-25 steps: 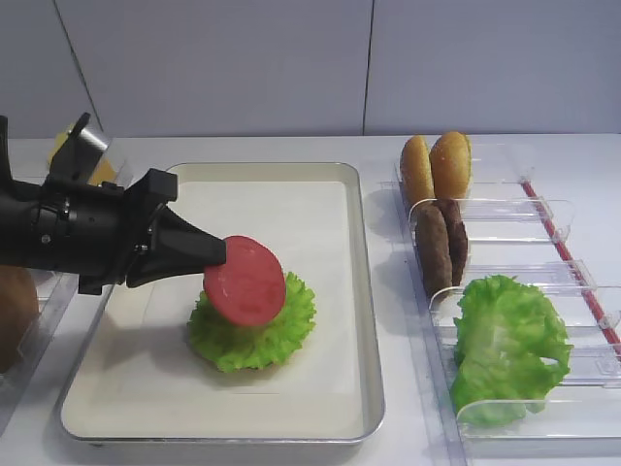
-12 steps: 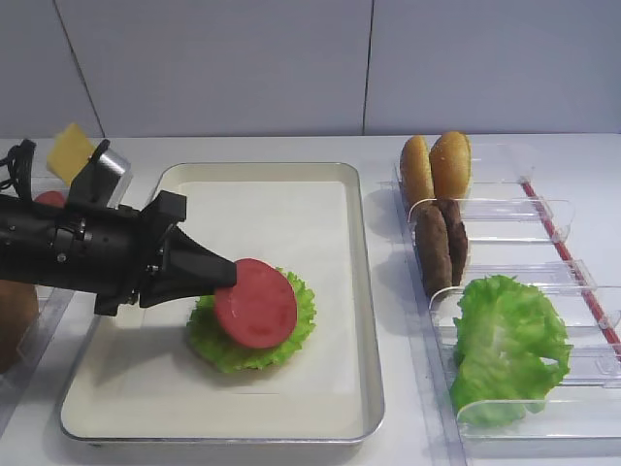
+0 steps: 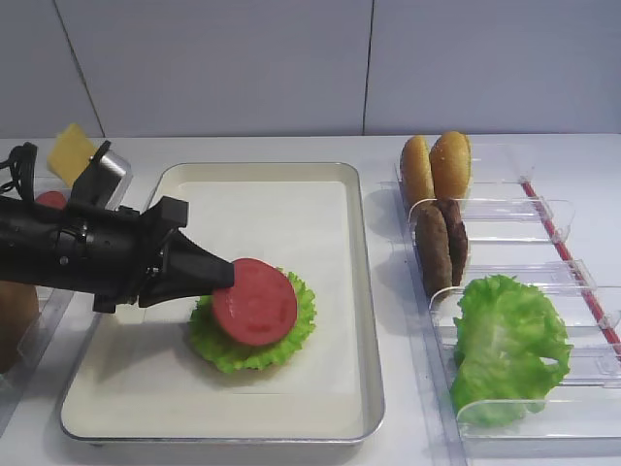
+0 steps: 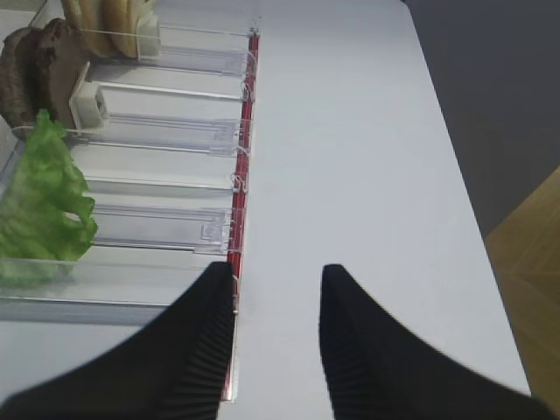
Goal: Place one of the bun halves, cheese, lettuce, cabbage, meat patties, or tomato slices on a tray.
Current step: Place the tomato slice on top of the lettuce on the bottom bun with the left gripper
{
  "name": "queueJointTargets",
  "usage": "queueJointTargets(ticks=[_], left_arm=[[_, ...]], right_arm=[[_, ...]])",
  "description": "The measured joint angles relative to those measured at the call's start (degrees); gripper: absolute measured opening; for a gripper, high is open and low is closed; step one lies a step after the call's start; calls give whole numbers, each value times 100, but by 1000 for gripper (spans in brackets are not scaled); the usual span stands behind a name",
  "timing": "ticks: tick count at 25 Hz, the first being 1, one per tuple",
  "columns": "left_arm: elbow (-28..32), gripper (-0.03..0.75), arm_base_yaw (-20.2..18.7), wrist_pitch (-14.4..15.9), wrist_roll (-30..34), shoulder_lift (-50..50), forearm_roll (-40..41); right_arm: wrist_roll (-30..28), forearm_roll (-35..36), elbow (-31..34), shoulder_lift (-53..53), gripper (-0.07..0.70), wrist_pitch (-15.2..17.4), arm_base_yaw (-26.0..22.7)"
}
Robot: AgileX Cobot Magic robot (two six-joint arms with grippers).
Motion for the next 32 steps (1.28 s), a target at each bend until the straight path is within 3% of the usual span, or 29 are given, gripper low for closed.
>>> queueJointTargets(ticks=[10,22,32], left_arm=[[0,62,0,-127,-24,0,54],[0,400,0,-167,48,0,94],[-17,428,0,-287,31,-184,321]], right_arm=[[0,0,0,0,275,0,0],[10,0,0,0,275,0,0],[10,0,0,0,275,0,0]])
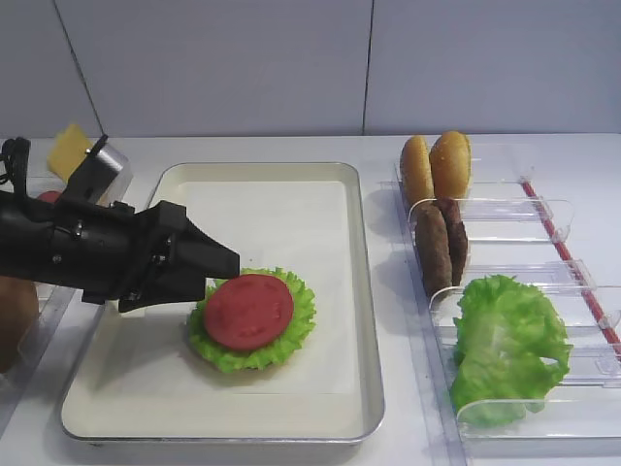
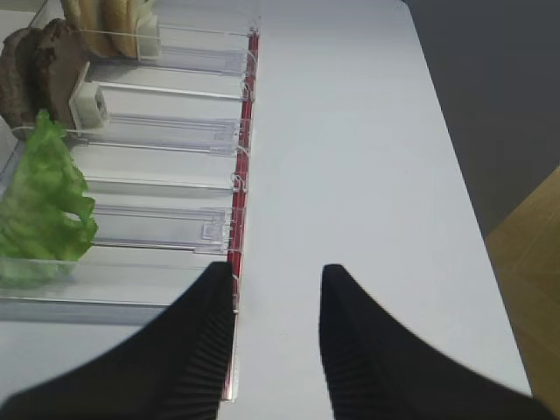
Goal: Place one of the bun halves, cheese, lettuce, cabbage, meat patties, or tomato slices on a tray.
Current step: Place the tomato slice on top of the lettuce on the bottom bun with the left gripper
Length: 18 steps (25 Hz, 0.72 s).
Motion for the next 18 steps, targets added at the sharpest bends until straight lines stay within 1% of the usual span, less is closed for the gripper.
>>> queueJointTargets(ticks=[6,10,12,15,18], left_arm=[[-350,428,0,26,-696,-60,1022],[-605,428,0,294,-926,-60,1249],[-739,428,0,371,-1020,-95,1358],[-923,429,0,342,-1272,-321,1751],[-1124,429,0,128,-1751,-808,2614]], right_arm=[[0,0,0,0,275,0,0],[8,0,0,0,275,0,0],[8,0,0,0,275,0,0],[8,0,0,0,275,0,0],[8,0,0,0,275,0,0]])
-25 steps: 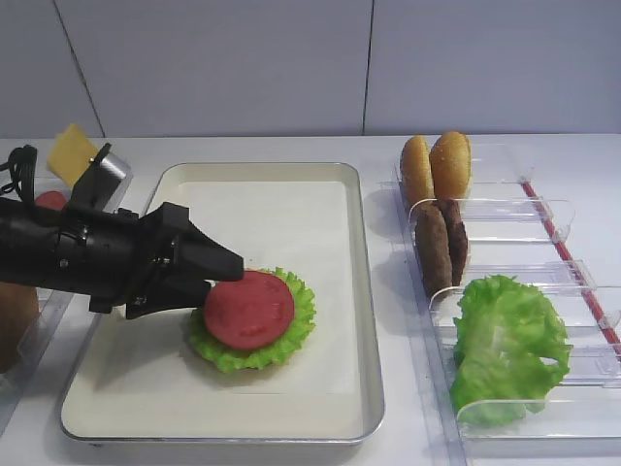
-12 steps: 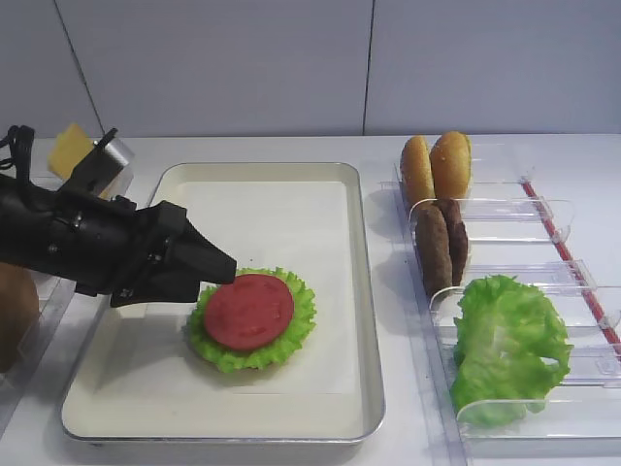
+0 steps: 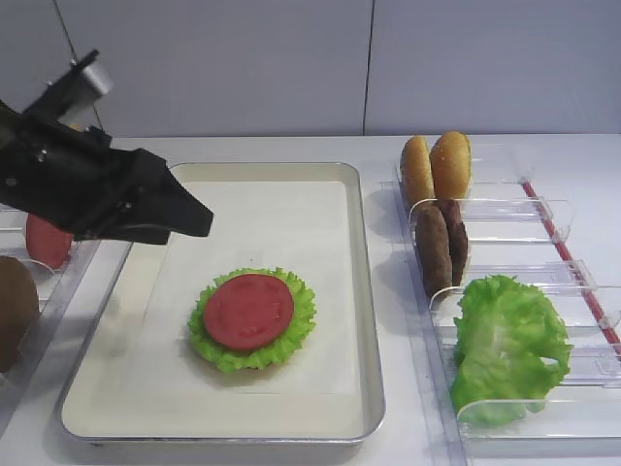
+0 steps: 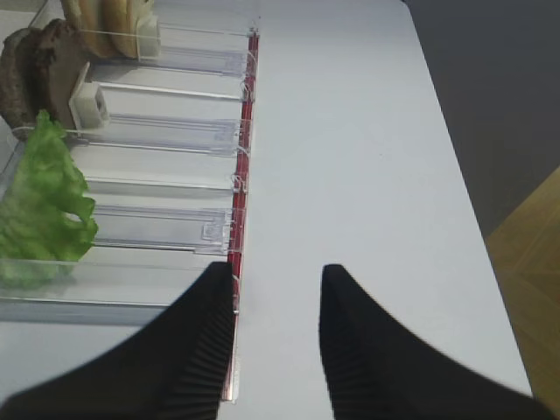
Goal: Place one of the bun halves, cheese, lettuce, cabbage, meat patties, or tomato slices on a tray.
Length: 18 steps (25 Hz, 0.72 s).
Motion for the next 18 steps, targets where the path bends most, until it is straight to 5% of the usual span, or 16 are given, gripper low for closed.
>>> queueJointTargets(ticks=[6,11,18], left_arm=[[-301,429,0,-273,-1472,-1035,2417],[-304,429,0,-89,-2957,-1812,5055],[-304,430,0,258,-3828,-3005,6378]], right_arm=[[0,0,0,0,275,0,0],[0,0,0,0,275,0,0],[0,0,0,0,275,0,0]])
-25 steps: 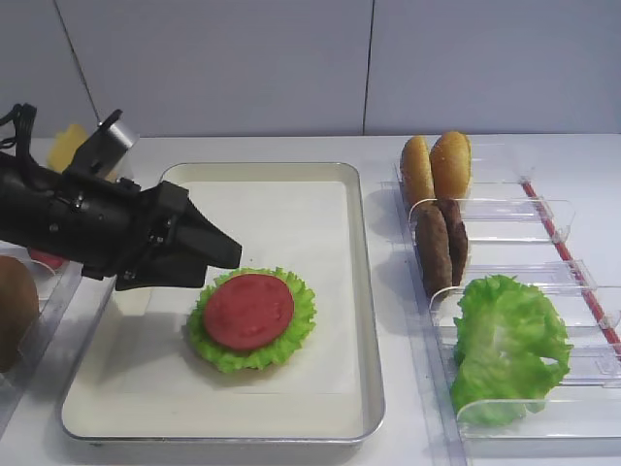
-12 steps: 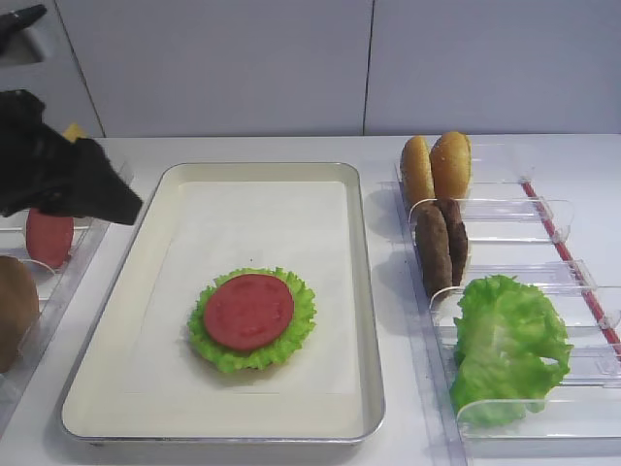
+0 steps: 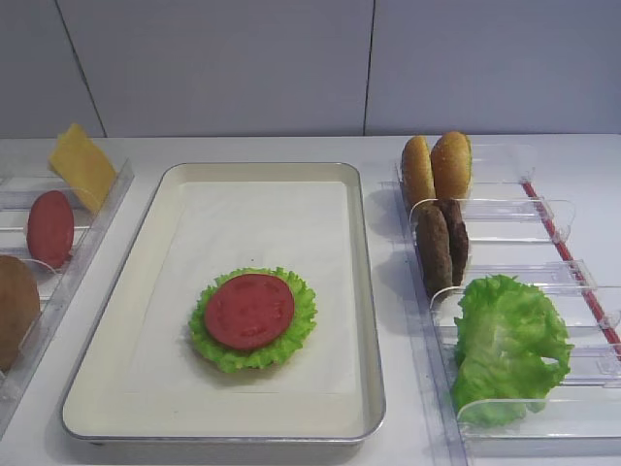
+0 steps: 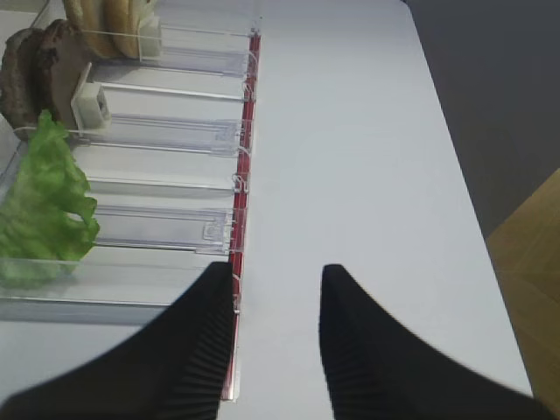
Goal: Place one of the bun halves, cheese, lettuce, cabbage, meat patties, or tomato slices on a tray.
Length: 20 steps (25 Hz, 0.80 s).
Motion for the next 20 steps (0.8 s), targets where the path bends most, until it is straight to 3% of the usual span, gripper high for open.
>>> queueJointTargets(ticks=[8,20], left_arm=[[66,429,0,364,-14,-1528,-106],[905,429,0,1476,-117,-3333,-469]], right_arm=[[0,0,0,0,275,0,0],[0,0,0,0,275,0,0]])
